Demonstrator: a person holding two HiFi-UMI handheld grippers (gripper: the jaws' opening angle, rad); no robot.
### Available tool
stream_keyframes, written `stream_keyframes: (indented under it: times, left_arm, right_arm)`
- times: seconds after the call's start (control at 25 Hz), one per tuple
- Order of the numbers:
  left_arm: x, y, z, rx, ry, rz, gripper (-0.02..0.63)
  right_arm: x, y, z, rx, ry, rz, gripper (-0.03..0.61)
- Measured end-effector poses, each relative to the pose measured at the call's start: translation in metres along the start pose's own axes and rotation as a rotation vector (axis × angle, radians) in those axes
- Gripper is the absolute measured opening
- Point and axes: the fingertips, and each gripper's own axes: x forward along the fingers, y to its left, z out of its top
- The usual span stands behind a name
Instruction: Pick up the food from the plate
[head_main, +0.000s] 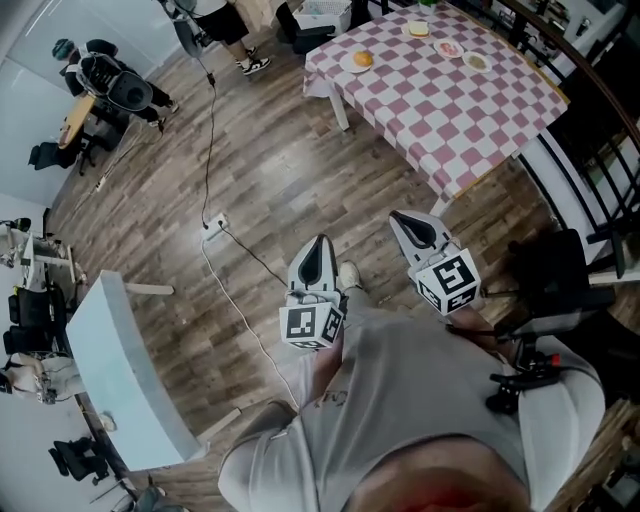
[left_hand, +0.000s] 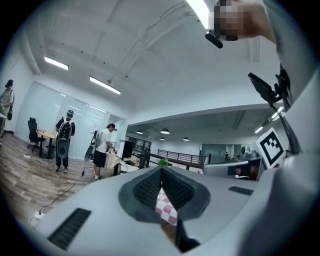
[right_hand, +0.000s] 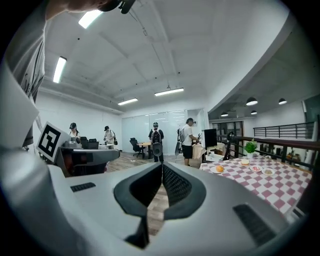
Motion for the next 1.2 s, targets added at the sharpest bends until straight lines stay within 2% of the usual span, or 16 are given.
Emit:
stream_keyframes:
  times: [0.24,0.44,0.64,0.8,0.96,1.2]
  left_arm:
    - [0.055,0.065,0.004,-0.027,0.002,-0.021,0.008]
    - [0.102,0.115,0.03,0.068,-0.011,-0.051,0.008]
    - [0.132,0.171,0.05,0.065,-0.032,-0.091,0.008]
    - [0.152,0.203,0.049,0.072,-0.024,-0.128,0.008]
    - [0.176,0.225,0.041,0.071,-0.007,-0.154,0.008]
    - [0.203,0.238,0.036,0.062,0.005,-0.179,0.008]
  right_arm:
    - [0.073,-0.021,0.004,-0.018,0.046,-0.045,0.015]
    - [0.141,-0.035,0.029,-0.047,0.047,-0.084,0.015]
    - [0.207,-0.034,0.051,-0.054,0.041,-0.117,0.015]
    - [0.236,-0.041,0.053,-0.055,0.046,-0.162,0.015]
    - [0.252,-0.059,0.038,-0.023,0.085,-0.222,0.015]
    - [0.273,-0.071,0.029,-0.009,0.109,-0.229,0.015]
